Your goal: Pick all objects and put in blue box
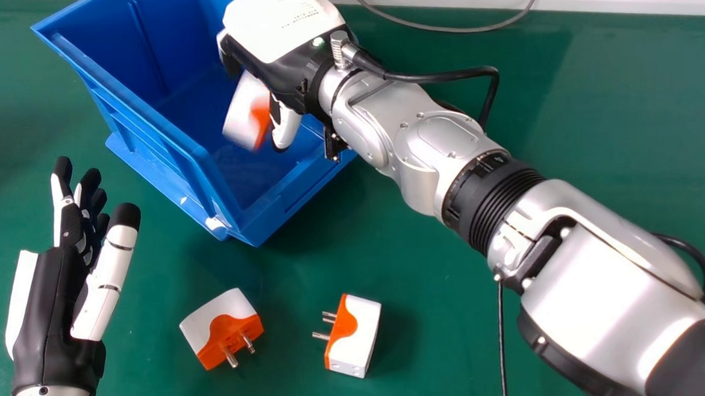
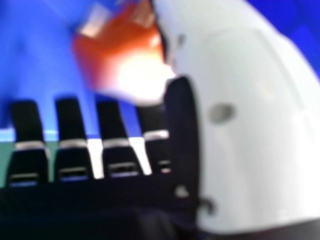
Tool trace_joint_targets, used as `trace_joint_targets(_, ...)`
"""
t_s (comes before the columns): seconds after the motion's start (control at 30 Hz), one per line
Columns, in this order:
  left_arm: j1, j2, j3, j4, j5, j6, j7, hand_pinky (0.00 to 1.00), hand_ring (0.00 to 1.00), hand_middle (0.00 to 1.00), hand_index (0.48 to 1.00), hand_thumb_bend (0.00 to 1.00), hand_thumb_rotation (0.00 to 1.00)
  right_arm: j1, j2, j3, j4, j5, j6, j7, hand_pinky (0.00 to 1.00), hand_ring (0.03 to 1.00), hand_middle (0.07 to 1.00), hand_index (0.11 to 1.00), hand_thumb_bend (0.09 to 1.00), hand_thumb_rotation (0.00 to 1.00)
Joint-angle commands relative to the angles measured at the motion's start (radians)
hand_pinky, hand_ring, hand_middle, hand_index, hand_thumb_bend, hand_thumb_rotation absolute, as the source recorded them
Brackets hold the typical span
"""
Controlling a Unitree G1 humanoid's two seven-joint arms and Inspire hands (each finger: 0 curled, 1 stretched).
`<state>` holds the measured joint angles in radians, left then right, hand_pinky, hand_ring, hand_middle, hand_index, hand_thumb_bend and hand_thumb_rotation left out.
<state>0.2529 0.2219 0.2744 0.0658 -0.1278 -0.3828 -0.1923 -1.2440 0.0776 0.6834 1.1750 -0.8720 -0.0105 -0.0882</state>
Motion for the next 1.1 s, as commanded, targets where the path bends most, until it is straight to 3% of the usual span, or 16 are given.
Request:
trace_joint_targets(0.0,0.001,0.006,-0.002,-0.017,0.011,-0.008,0.005,1.0,1.0,1.0,1.0,0.53,0.76,-0.014,-0.008,0.004,-0.024,0.0,0.003,-0.024,0.85,0.962,0.976,0.953,0.579,0.11)
trace_joint_targets(0.2,-0.004,0.005,-0.004,-0.016,0.015,-0.004,0.007,1.0,1.0,1.0,1.0,0.54,0.76,-0.009,-0.01,0.013,-0.026,-0.007,0.012,-0.042,0.89,0.994,0.996,0.99,0.656,0.25)
trace_joint_targets(0.33,-0.006,0.007,-0.003,-0.017,0.017,-0.002,0.007,1.0,1.0,1.0,1.0,0.54,0.76,-0.003,-0.013,0.016,-0.034,-0.004,0.014,-0.047,0.89,0.995,0.997,0.991,0.66,0.26)
trace_joint_targets(0.47,-0.017,0.009,-0.001,0.006,0.015,-0.011,0.005,1.0,1.0,1.0,1.0,0.54,0.76,0.011,-0.022,0.003,-0.068,0.009,0.017,-0.047,0.89,0.999,0.999,0.991,0.655,0.24)
trace_joint_targets(0.6,-0.019,0.008,-0.002,0.008,0.018,-0.012,0.007,1.0,1.0,1.0,1.0,0.53,0.76,0.046,-0.049,-0.012,-0.152,0.019,0.024,-0.042,0.88,0.997,1.0,0.983,0.667,0.24)
trace_joint_targets(0.7,-0.022,0.012,-0.001,0.008,0.016,-0.008,0.005,1.0,1.0,1.0,1.0,0.52,0.76,0.119,-0.092,-0.037,-0.281,0.025,0.023,-0.058,0.88,0.996,1.0,0.979,0.675,0.22)
trace_joint_targets(0.87,-0.032,0.016,0.003,0.029,0.01,-0.015,-0.001,1.0,1.0,1.0,1.0,0.52,0.76,0.295,-0.18,-0.073,-0.576,0.011,0.042,-0.067,0.86,0.984,1.0,0.966,0.688,0.21)
trace_joint_targets(1.07,-0.036,0.019,0.005,0.031,0.003,-0.009,-0.007,1.0,1.0,1.0,1.0,0.53,0.77,0.512,-0.268,-0.122,-0.936,-0.009,0.062,-0.045,0.86,0.981,1.0,0.972,0.691,0.2)
